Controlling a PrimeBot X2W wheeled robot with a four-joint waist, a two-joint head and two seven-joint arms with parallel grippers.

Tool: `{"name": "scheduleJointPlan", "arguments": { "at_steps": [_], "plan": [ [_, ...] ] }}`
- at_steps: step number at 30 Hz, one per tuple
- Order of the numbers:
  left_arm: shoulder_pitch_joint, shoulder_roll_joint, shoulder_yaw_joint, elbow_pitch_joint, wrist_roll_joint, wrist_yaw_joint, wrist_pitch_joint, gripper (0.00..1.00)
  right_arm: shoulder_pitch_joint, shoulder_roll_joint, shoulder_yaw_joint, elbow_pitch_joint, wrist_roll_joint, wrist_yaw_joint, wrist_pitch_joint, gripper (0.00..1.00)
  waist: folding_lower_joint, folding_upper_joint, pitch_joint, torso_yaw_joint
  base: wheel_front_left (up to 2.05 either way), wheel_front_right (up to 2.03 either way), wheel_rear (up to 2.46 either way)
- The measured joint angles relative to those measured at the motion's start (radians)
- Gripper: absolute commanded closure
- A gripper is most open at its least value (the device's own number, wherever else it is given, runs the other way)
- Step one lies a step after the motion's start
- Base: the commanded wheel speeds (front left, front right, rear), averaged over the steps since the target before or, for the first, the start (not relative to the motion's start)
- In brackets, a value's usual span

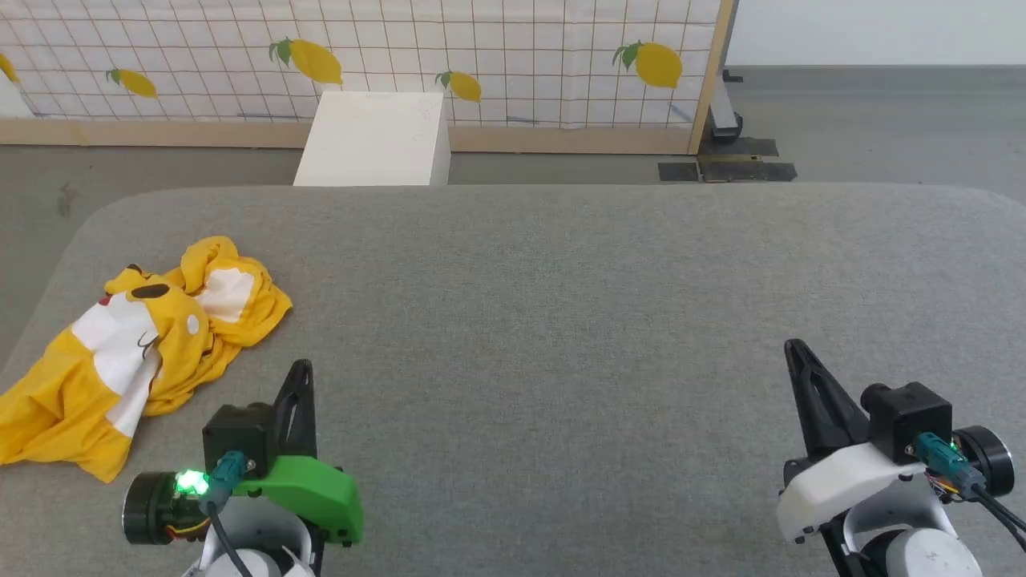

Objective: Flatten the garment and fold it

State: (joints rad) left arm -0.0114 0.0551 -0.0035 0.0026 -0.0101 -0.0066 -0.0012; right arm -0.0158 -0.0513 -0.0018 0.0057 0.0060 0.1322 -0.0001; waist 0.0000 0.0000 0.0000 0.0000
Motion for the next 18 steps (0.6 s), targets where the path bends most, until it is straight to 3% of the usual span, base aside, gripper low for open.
{"name": "scheduleJointPlan", "arguments": {
  "at_steps": [18],
  "plan": [
    [0.000, 0.000, 0.000, 0.000, 0.000, 0.000, 0.000, 1.00, 0.000, 0.000, 0.000, 0.000, 0.000, 0.000, 0.000, 1.00, 0.0000, 0.0000, 0.000, 0.000, 0.00, 0.00, 0.00]
  ]
}}
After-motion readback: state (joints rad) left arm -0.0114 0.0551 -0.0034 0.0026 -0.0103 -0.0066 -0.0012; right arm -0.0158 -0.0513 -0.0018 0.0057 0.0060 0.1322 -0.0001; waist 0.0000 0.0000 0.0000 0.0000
